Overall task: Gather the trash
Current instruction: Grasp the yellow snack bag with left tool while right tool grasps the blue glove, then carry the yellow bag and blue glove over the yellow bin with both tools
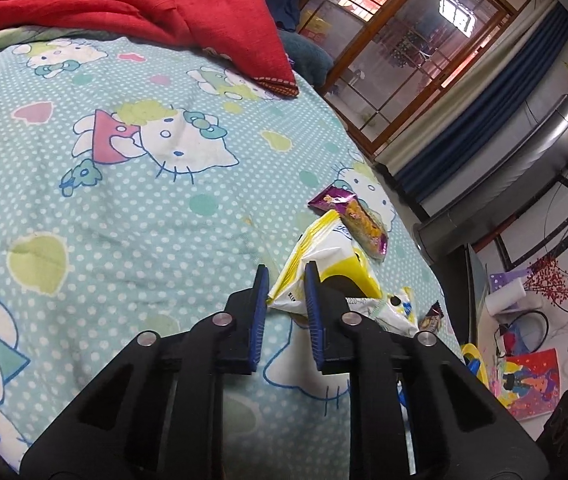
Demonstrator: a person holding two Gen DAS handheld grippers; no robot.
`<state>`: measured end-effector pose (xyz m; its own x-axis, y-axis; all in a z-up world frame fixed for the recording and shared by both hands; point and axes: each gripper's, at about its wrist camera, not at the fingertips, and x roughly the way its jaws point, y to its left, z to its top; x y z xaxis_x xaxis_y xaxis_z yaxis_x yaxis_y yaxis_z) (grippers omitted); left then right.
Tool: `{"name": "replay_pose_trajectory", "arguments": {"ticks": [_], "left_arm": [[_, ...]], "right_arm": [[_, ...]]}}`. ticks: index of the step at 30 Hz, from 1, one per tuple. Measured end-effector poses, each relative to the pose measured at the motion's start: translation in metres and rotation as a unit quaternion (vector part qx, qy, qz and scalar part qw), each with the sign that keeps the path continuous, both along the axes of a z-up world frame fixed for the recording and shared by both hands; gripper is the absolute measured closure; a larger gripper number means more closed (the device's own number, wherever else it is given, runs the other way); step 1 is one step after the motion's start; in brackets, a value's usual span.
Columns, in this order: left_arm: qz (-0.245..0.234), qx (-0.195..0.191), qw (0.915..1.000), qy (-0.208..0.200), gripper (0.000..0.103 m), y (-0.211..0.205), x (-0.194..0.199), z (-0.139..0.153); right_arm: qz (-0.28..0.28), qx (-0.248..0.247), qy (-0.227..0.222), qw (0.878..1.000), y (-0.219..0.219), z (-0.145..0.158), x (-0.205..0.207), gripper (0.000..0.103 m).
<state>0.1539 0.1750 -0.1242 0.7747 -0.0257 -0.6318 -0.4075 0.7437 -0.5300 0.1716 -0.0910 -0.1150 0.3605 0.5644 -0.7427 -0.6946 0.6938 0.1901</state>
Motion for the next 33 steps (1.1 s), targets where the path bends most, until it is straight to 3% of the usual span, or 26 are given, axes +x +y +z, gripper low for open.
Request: {"name": "replay_pose_trajectory", "arguments": {"ticks": [5, 21, 33], "left_arm": [[-0.007, -0.007, 0.9998, -0.019, 0.099, -0.003, -0.013, 0.010], [-0.020, 0.002, 0.9962, -0.085, 0.101, -0.019, -0.040, 0.069], [-0.079, 0.011, 0.9895, -0.120, 0.101, -0.062, -0.038, 0.099]], "right_arm": [[0.003, 0.008, 0.004, 1.000, -0.005, 0.007, -0.002, 0.099], [-0.028, 0.051, -0.028, 0.998, -0.030, 0.047, 0.001, 0.100], [-0.085, 0.085, -0.044, 0.992, -0.076, 0.071, 0.012, 0.100]]}}
